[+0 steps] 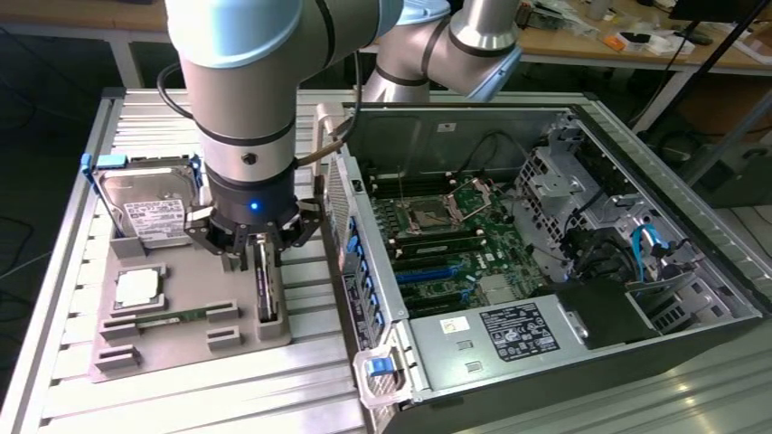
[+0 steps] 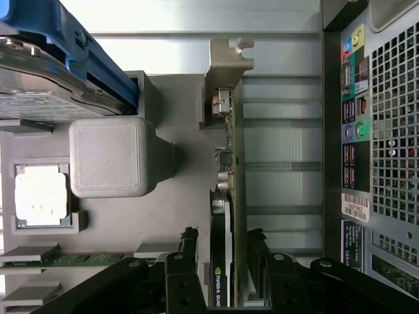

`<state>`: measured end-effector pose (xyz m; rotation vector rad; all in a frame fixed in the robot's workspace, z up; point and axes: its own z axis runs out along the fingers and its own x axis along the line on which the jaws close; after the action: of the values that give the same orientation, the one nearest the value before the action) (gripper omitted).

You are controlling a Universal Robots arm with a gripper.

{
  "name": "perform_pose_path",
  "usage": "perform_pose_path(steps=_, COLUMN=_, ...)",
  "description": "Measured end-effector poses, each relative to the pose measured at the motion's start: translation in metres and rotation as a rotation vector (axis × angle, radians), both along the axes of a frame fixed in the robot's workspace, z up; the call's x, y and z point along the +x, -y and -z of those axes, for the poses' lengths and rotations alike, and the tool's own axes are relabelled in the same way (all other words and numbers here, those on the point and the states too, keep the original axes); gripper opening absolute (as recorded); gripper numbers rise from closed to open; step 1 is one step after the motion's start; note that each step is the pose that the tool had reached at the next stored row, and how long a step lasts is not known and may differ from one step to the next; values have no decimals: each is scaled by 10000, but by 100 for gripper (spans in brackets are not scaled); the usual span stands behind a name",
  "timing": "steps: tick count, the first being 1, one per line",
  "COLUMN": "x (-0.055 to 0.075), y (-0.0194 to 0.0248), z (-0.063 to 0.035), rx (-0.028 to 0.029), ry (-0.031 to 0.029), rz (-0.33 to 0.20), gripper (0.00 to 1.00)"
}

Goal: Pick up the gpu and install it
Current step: 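Pick up the gpu and move the gpu toward the slot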

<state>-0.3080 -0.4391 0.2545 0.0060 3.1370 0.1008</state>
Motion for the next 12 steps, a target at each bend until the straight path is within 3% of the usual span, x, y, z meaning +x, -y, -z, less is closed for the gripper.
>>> perform_pose_path(steps=12, x=1, y=0, z=46, rx=5, ry=0, rz=-1, gripper=44)
